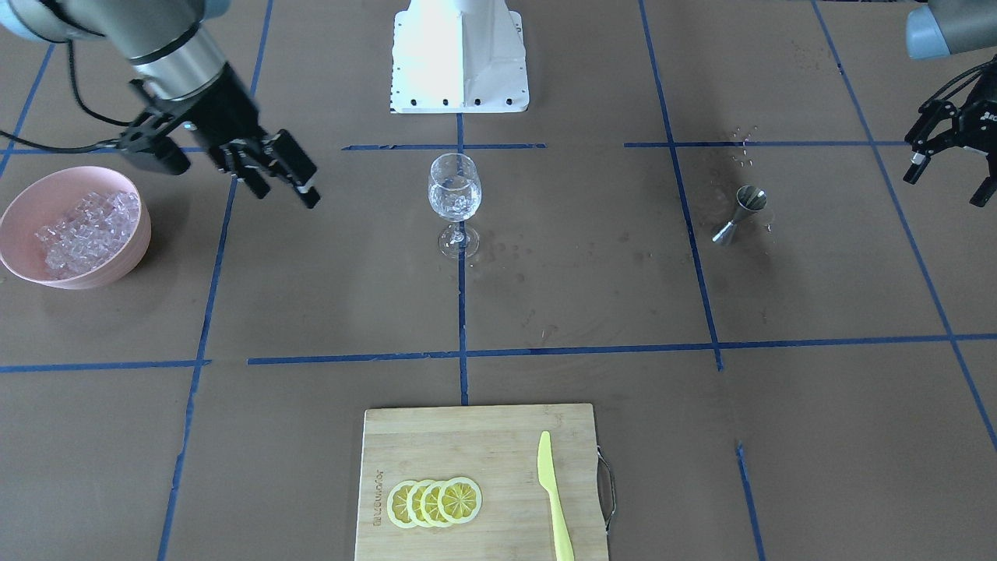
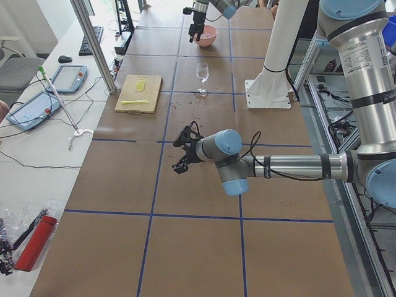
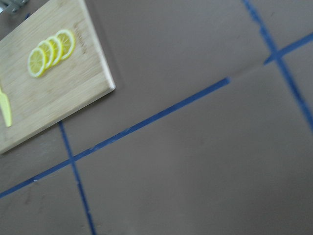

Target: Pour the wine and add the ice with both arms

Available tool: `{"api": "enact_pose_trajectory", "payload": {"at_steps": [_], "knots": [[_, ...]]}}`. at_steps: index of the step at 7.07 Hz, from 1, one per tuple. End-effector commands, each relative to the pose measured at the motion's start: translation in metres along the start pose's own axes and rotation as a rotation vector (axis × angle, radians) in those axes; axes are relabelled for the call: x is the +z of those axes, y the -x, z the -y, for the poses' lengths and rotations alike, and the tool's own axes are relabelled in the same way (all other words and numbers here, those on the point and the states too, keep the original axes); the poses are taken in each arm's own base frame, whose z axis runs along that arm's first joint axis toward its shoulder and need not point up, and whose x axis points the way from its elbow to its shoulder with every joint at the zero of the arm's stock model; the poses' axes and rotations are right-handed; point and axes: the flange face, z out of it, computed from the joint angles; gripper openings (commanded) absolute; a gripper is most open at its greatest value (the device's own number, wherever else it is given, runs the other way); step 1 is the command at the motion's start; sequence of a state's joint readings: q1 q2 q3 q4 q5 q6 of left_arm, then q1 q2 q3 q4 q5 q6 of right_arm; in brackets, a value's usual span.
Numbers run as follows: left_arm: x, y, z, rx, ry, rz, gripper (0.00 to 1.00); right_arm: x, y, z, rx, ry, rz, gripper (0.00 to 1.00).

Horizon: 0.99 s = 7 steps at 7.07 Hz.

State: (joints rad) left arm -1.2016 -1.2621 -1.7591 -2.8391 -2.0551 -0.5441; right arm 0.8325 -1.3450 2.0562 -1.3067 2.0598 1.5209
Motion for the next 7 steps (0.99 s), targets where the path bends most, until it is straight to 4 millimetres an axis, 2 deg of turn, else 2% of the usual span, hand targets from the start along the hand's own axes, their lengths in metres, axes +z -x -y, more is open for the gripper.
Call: {"api": "enact_pose_trajectory", "payload": {"at_steps": [1,2,3,4,5,6,7], "knots": [[0.013,0.018,-0.002,0.134,0.132,0.074,1.00,-0.039,-0.117,0.099,-0.167,-0.025,-0.106,1.00],[0.025,0.021,0.028,0.098,0.183,0.093,1.00,-0.055,-0.153,0.130,-0.244,-0.027,-0.137,1.00],[0.031,0.028,0.048,0.021,0.264,0.056,1.00,-0.065,-0.169,0.146,-0.303,-0.014,-0.196,1.00],[0.035,0.026,0.053,-0.025,0.325,-0.010,1.00,-0.081,-0.195,0.166,-0.391,0.008,-0.257,1.00],[0.039,0.028,0.044,-0.079,0.392,-0.050,1.00,-0.084,-0.230,0.189,-0.478,0.064,-0.329,1.00],[0.047,0.036,0.032,-0.098,0.431,-0.051,1.00,-0.106,-0.264,0.215,-0.503,0.071,-0.348,1.00],[0.050,0.042,0.031,-0.081,0.458,-0.046,1.00,-0.107,-0.279,0.223,-0.528,0.090,-0.351,1.00]]}}
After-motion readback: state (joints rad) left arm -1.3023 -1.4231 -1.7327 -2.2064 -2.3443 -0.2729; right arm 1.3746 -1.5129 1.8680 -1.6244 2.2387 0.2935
